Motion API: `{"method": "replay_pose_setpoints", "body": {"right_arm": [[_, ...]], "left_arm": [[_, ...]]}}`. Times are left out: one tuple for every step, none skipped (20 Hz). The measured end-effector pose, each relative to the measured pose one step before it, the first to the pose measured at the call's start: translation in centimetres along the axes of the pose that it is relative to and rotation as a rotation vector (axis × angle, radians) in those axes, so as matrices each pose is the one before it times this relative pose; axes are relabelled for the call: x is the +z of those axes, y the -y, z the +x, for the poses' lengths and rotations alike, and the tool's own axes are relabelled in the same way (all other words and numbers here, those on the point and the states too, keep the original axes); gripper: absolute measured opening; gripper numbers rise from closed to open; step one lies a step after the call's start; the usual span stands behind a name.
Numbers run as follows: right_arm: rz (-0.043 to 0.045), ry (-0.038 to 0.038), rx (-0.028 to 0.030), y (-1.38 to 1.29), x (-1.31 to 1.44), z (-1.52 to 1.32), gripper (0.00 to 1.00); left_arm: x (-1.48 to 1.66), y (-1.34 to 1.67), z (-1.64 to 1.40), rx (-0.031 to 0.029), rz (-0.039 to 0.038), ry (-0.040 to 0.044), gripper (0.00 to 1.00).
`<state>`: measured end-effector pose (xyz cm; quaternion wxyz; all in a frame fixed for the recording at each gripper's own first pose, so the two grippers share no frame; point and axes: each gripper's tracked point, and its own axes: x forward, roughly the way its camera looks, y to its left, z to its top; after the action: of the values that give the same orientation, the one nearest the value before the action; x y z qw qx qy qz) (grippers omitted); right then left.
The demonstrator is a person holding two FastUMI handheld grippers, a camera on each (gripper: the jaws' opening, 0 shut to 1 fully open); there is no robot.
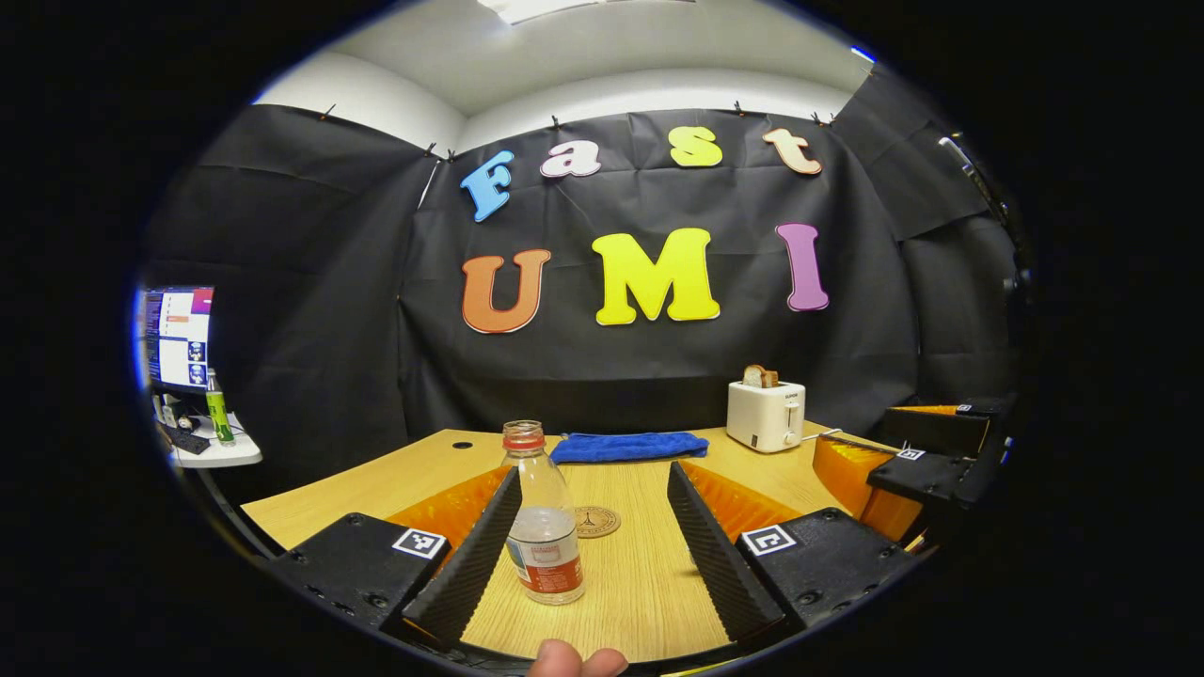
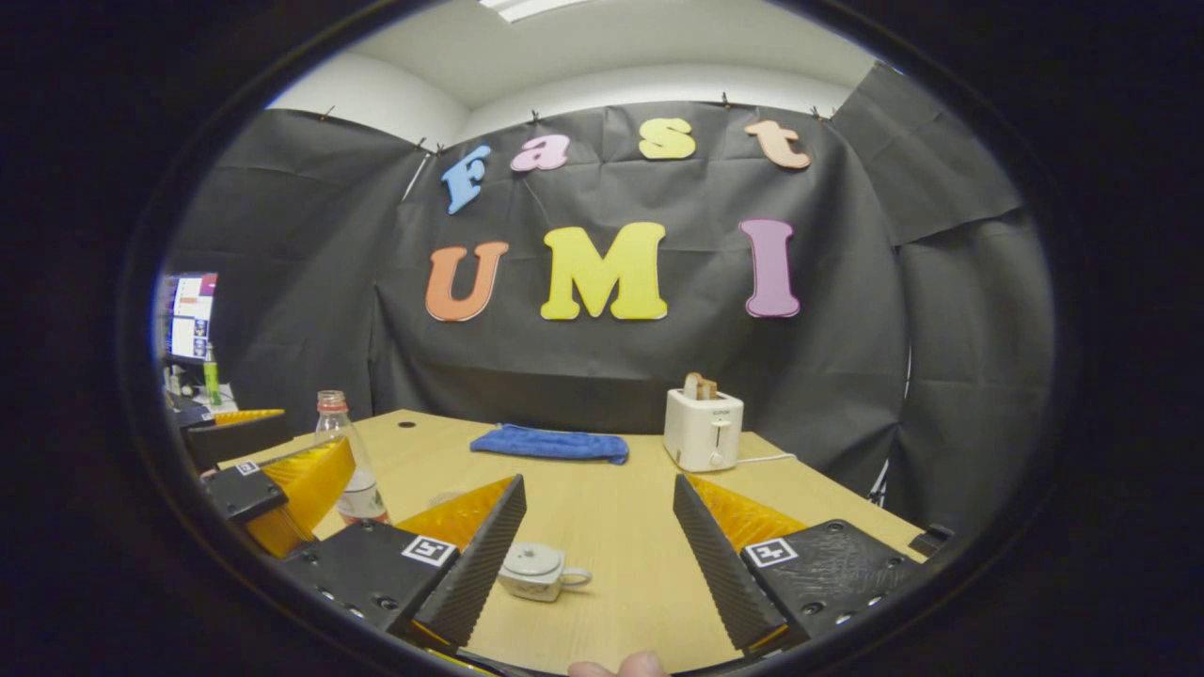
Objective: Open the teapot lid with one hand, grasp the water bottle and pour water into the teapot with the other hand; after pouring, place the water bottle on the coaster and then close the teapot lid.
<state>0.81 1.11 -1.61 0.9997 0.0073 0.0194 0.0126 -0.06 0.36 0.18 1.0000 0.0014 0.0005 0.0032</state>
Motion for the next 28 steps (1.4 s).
{"method": "replay_pose_setpoints", "body": {"right_arm": [[-0.0004,-0.00373,0.00099,-0.232,-0.485,0.195,0.95],[0.0007,-0.00204,-0.00119,-0.189,-0.41,0.318,0.95],[0.00098,-0.00878,0.00247,-0.326,-0.707,0.336,0.95],[0.00064,-0.01532,0.00796,-0.484,-0.773,0.402,0.95],[0.00181,-0.01362,0.00697,-0.429,-0.748,0.394,0.97],[0.00088,-0.01237,0.00702,-0.452,-0.597,0.47,0.95],[-0.00004,-0.01171,0.0062,-0.363,-0.632,0.391,0.95],[0.0002,-0.01087,0.00446,-0.316,-0.503,0.541,0.95],[-0.00179,-0.00956,0.00292,-0.336,-0.586,0.489,0.95],[-0.00438,-0.01343,-0.00027,-0.106,-0.573,0.521,0.95],[-0.00354,-0.01457,0.00089,-0.105,-0.577,0.487,0.95],[-0.00214,-0.01263,0.00156,-0.202,-0.523,0.449,0.95],[-0.00333,-0.0121,0.001,-0.206,-0.486,0.492,0.95],[-0.00387,-0.00954,0.00291,-0.168,-0.269,0.47,0.97],[-0.00601,-0.00854,0.00229,-0.133,-0.224,0.379,0.95],[-0.00917,-0.00894,-0.00059,-0.129,-0.212,0.388,0.97],[-0.00792,-0.007,0.00269,-0.27,-0.207,0.324,0.95],[-0.00913,-0.00729,0.00154,-0.271,-0.191,0.278,0.97],[-0.01007,-0.0053,0.00462,-0.076,-0.242,0.345,0.94],[-0.00798,-0.00714,0.00318,-0.315,-0.049,0.188,0.89],[-0.00313,-0.00654,0.00723,-0.167,-0.052,0.182,0.86],[-0.00089,0.00024,0.00529,-0.223,0.065,0.049,0.77],[-0.00605,-0.0048,0.00643,-0.293,-0.129,-0.12,0.76],[-0.00303,0.00043,0.00792,-0.338,0.046,0.006,0.68],[0.00153,-0.00514,-0.0008,-0.091,-0.168,0.05,0.67],[0.00602,-0.00144,0.01334,-0.429,0.038,0.044,0.56],[0.00974,-0.00873,-0.00094,0.324,-0.32,0.064,0.56],[0.00602,-0.00226,0.00698,-0.121,-0.043,0.557,0.43]], "left_arm": [[0.068,-0.182,0.01,0.00186,-0.00079,0.00146,0.98],[0.027,-0.077,0.107,0.00088,-0.00057,-0.00209,0.98],[-0.051,-0.223,-0.036,0.00228,-0.00099,-0.00271,0.98],[0.033,-0.216,0.067,0.00203,-0.00094,-0.00128,0.98],[0.072,-0.143,-0.016,0.00283,0.00074,-0.00016,0.98],[0.074,-0.156,0.038,0.00319,0.00047,0.00123,0.98],[0.158,-0.245,-0.054,0.00363,0.00152,0.0023,0.98],[0.135,-0.444,0.046,0.00338,0.00398,0.00231,0.98],[0.113,-0.465,0.078,0.0107,0.00489,0.00256,0.98],[-0.026,-0.547,0.078,0.01121,0.00194,0.00121,0.98],[-0.002,-0.381,0.062,0.00578,-0.00315,-0.00044,0.98],[0.053,-0.261,0.077,0.0058,-0.00625,-0.0025,0.98],[-0.025,-0.356,0.198,0.00438,-0.00676,-0.00292,0.98],[0.011,-0.294,0.167,0.00487,-0.00627,-0.00081,0.98],[0.06,-0.246,-0.061,0.00503,-0.00467,-0.00004,0.98],[0.07,-0.284,-0.09,0.00454,-0.00239,-0.00033,0.98],[-0.006,-0.221,0.145,0.00506,-0.00103,-0.00135,0.98],[-0.051,-0.34,0.071,0.00603,-0.00098,-0.00128,0.98],[-0.162,-0.108,0.055,0.00462,0.0,-0.00368,0.98],[-0.219,-0.107,0.102,0.00298,0.00022,-0.00301,0.98],[-0.144,-0.068,0.131,0.00146,-0.00063,-0.00299,0.98],[-0.023,-0.051,0.032,0.00132,-0.0004,-0.00232,0.98],[-0.039,-0.118,0.008,0.00341,0.00182,-0.00118,0.98],[-0.024,-0.148,0.066,0.0062,0.0035,-0.00148,0.98],[-0.026,-0.083,0.04,0.00385,0.00042,-0.00114,0.98],[-0.144,-0.041,0.118,0.00075,-0.00222,-0.0016,0.98],[0.078,0.005,-0.005,0.0017,-0.00362,-0.00034,0.98],[-0.051,-0.049,0.027,0.00102,-0.00317,0.00015,0.98]]}}
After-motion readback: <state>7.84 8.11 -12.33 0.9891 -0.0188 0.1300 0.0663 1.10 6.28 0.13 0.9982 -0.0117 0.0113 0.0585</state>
